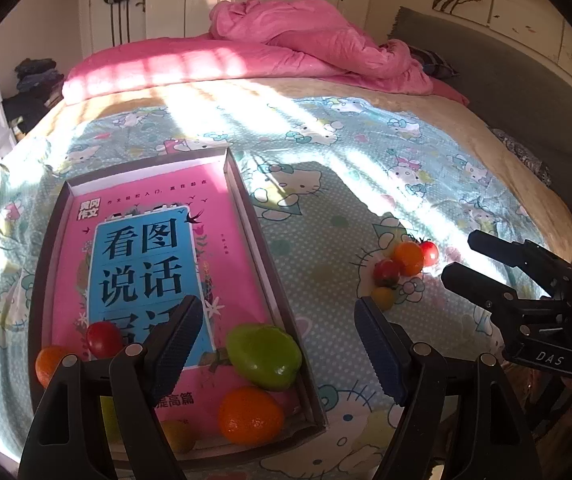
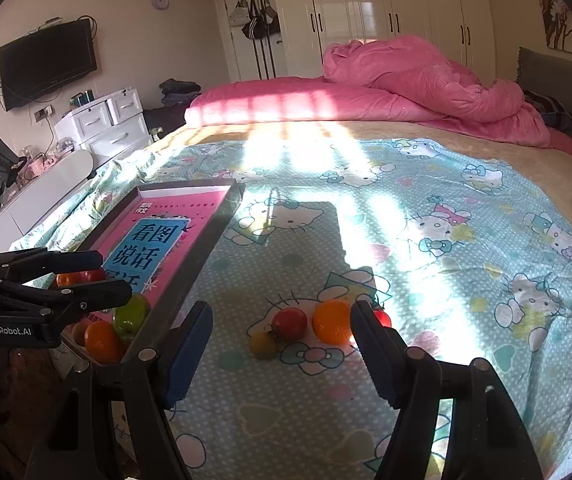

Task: Organize fruits
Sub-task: 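Lower both open tools toward the remaining tomatoes and orange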

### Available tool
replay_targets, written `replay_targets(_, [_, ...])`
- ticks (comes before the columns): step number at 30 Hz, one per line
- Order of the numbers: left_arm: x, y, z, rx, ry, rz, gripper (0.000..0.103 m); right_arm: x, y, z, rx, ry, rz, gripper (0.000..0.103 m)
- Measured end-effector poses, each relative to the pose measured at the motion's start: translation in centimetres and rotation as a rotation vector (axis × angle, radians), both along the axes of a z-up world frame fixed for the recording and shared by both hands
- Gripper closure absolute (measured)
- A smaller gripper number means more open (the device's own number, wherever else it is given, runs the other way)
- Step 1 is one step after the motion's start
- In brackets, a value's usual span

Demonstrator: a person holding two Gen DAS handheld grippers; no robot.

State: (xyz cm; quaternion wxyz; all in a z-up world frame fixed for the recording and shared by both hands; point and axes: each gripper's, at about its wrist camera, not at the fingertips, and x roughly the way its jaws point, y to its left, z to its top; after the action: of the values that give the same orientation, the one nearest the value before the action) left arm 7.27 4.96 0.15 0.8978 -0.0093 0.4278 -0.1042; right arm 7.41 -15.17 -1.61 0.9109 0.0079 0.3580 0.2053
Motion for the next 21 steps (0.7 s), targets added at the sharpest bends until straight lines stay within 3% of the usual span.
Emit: replay_targets(21, [1.3,-5.0,-2.5,0.01,0.061,-0.132,0.024,0.9,-5.0,-1.9,-0.034,0.095,-0.17,0.032])
